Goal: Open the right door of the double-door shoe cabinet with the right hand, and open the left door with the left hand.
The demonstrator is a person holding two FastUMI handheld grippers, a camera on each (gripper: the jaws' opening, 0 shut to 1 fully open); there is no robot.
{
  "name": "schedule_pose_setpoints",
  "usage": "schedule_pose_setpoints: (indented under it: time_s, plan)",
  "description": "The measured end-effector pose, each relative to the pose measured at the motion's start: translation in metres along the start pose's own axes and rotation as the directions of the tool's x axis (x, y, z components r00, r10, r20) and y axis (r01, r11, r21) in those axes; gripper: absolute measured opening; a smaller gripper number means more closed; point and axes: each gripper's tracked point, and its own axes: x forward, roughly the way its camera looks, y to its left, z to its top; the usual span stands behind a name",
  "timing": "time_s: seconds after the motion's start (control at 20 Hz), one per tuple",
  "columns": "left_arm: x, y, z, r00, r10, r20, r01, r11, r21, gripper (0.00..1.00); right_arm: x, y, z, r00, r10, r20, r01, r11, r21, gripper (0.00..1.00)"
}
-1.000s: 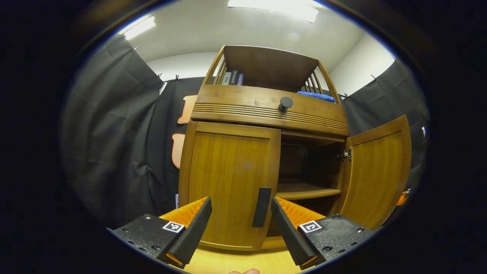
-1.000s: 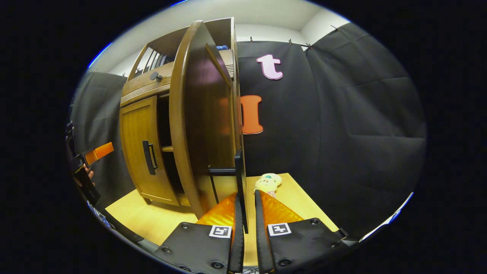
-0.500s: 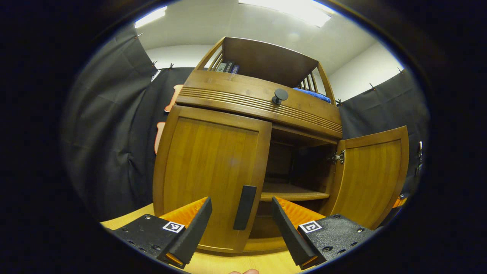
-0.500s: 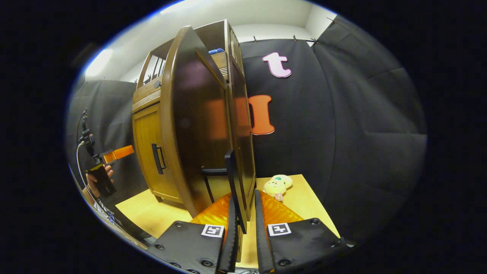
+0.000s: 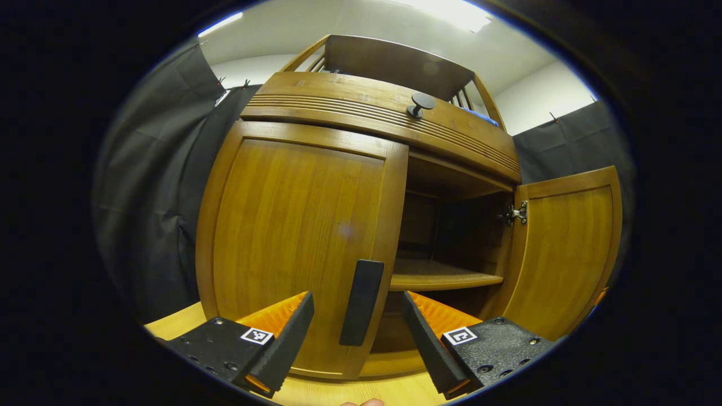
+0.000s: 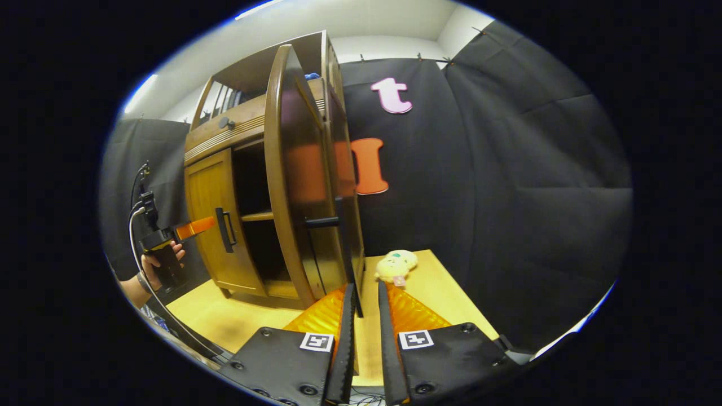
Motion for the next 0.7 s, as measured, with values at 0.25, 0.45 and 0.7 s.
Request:
schedule_pose_setpoints:
  time_s: [0.25, 0.45, 0.7]
  plan:
    - [0.02, -0.008, -0.01, 1.0, -0.025, -0.019, 0.025, 1.0, 0.004, 0.92, -0.049, -0.004, 0.01, 0.985, -0.166, 0.052, 0.166, 0.986, 0.007, 0.23]
    - [0.036, -0.004, -0.015, 1.0, -0.015, -0.023, 0.015, 1.0, -0.002, 0.92, -0.071, 0.036, 0.021, 0.977, -0.186, 0.104, 0.186, 0.982, 0.004, 0.23]
    - [0.05, 0.007, -0.022, 0.999, -0.008, -0.031, 0.009, 1.0, 0.007, 0.87, -0.063, 0.089, 0.026, 0.979, -0.154, 0.131, 0.156, 0.988, -0.007, 0.36]
